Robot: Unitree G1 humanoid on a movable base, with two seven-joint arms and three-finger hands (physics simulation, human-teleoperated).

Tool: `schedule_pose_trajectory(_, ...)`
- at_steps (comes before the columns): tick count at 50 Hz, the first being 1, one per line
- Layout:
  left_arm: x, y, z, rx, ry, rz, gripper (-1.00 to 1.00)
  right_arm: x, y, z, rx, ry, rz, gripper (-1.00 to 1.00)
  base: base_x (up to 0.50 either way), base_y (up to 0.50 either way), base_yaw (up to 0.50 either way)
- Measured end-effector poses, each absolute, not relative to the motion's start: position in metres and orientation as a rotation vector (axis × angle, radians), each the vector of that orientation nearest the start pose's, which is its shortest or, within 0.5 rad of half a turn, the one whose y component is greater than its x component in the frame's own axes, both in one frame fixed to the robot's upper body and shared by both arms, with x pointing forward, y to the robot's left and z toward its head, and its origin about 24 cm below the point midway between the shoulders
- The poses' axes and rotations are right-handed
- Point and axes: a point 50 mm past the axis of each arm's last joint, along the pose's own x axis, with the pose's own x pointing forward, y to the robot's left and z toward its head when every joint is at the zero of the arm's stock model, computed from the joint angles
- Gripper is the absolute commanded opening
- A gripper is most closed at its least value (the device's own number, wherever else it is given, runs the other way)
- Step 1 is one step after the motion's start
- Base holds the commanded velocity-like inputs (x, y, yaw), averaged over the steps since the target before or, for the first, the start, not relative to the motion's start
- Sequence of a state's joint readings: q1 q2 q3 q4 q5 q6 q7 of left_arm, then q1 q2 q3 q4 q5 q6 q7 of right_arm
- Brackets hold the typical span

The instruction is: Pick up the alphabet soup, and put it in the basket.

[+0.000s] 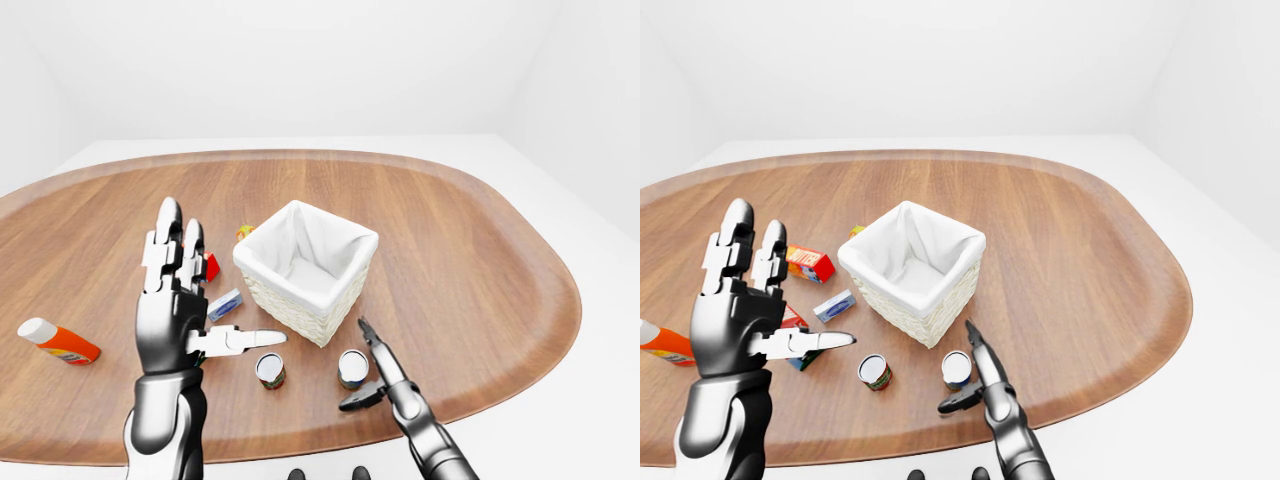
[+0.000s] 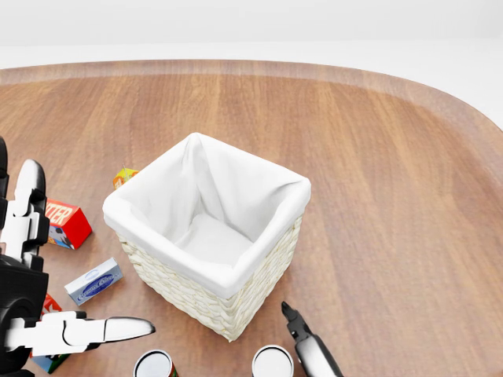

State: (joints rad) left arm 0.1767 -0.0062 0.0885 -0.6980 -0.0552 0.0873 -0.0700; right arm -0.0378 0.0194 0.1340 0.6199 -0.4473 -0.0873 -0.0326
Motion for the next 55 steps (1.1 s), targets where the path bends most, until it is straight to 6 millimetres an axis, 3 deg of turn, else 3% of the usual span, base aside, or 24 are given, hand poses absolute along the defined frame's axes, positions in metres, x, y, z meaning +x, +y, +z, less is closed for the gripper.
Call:
schedule_pose_trajectory(1,0.195,0.172,0.153,0.006,-0.443,0.046,1.00,0.219,-0.111,-0.078,-0.456,0.448,0.261,-1.00,0.00,0.00,0.00)
schedule_pose_trajectory(32,0.196,0.172,0.152,0.006,-0.436,0.047,1.00,0.215,-0.111,-0.079,-0.444,0.453,0.266,-1.00,0.00,0.00,0.00)
schedule_pose_trajectory(55,0.196,0.172,0.153,0.011,-0.439,0.051,1.00,0.216,-0.119,-0.028,-0.419,0.258,0.209,-1.00,0.00,0.00,0.00)
